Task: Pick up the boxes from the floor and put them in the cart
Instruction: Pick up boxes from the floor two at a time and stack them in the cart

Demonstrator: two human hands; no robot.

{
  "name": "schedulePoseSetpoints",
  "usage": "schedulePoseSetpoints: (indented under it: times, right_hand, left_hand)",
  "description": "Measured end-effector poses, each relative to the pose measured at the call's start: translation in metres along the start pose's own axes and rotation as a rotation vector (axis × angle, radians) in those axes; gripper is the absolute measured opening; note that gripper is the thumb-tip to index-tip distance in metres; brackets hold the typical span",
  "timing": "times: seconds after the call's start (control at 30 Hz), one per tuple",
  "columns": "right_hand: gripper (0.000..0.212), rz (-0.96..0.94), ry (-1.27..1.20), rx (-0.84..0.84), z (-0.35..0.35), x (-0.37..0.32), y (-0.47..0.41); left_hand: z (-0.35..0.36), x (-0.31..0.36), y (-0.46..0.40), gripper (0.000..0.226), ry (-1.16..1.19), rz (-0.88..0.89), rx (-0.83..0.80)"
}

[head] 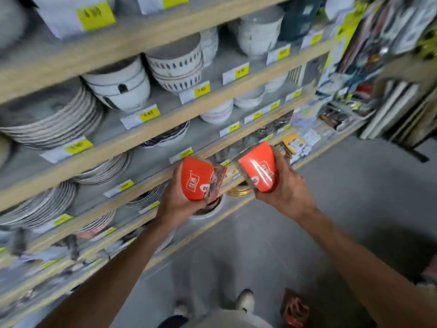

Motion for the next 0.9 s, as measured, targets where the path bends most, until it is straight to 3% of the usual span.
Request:
schedulePoseSetpoints:
  times: [0.2,0.5,0.63,0.9]
  right_hand:
    - [0.122,-0.199,-0.045,0.028,-0.032,-0.085,0.024]
    - [0.118,-0.479,-0.065,-0.021,0.004,-0.229,0.102]
    - [0.117,-0.608,-0.084,-0.072,0.047,-0.300,0.145]
    - [0.119,-0.856,-0.096,-0.294,0.154,-0.418,0.251]
  left_hand:
    - [-0.074,0.043,0.046,0.101,0.074,0.134,0.143]
    - [-0.219,0.037,0.154,0.100,0.104,0.217,0.451]
    - [-0.285,0.012,0.227,0.099,0.061,0.160,0.645]
    - [-0.386,-0.069,0.396,0.120,-0.044,-0.038,0.925]
Point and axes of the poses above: each hand's wrist, its own y-axis away from the middle knuckle, its own z-axis out of the palm, x = y × z, the point moved 6 cm from there along -y, towards the middle knuckle, and after that the axes turned 6 degrees about z, right-handed, at the moved point
